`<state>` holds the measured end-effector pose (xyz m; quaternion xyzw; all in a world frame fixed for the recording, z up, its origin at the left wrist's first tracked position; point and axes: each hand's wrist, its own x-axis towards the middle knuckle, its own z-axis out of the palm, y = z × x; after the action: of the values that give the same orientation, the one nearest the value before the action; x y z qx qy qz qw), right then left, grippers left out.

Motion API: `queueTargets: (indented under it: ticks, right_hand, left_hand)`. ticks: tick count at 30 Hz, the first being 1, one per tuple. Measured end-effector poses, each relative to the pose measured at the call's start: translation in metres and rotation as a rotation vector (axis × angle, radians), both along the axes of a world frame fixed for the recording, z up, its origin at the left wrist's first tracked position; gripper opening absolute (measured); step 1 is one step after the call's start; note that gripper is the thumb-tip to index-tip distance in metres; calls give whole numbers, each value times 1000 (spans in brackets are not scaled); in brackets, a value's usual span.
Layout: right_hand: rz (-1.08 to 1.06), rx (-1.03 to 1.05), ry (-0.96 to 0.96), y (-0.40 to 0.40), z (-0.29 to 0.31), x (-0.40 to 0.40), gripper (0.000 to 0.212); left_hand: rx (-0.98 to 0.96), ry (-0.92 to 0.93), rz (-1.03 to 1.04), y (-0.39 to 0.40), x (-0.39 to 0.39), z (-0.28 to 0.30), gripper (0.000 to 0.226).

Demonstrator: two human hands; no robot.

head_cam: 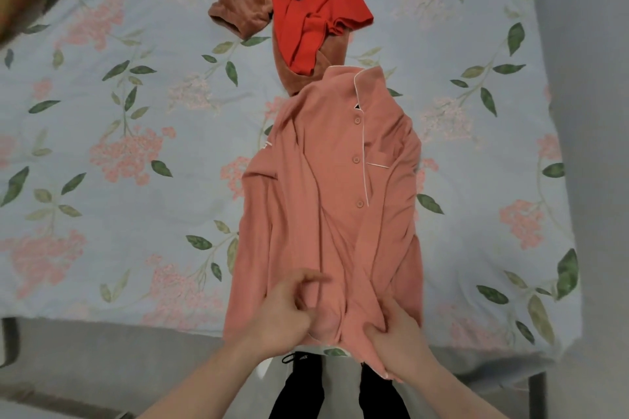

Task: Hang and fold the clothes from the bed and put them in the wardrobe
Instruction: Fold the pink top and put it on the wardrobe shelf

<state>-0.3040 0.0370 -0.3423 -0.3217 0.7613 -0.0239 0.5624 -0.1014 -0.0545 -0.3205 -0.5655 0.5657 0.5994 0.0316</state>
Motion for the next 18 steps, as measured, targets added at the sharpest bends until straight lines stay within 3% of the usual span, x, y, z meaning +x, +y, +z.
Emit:
queueTargets:
  ticks: [3,7,9,11,14,18]
  right_hand:
    - [4,-41,83,-1,-1,-1,59]
    - [-260,-172,64,-21,-9,-7,51]
    - [-237,-130,34,-30,-15,-10,57]
    - [-75,-56,21,-37,-17,-10,60]
    - [131,-84,-2,-47,-14,-4,57]
    - [-71,-229,-57,-43,-10,4,42]
  left_hand:
    - [-30,-140,-301,6,7,-15,58]
    - [-205,-263,-46,-20,8,-27,62]
    - [-115,-388,78,-30,5,-34,79]
    - [24,-437,94,-29,-2,-40,87]
    - [46,-328,70,-19,-14,-43,77]
    - [-44,-148,96,-7,-24,-31,64]
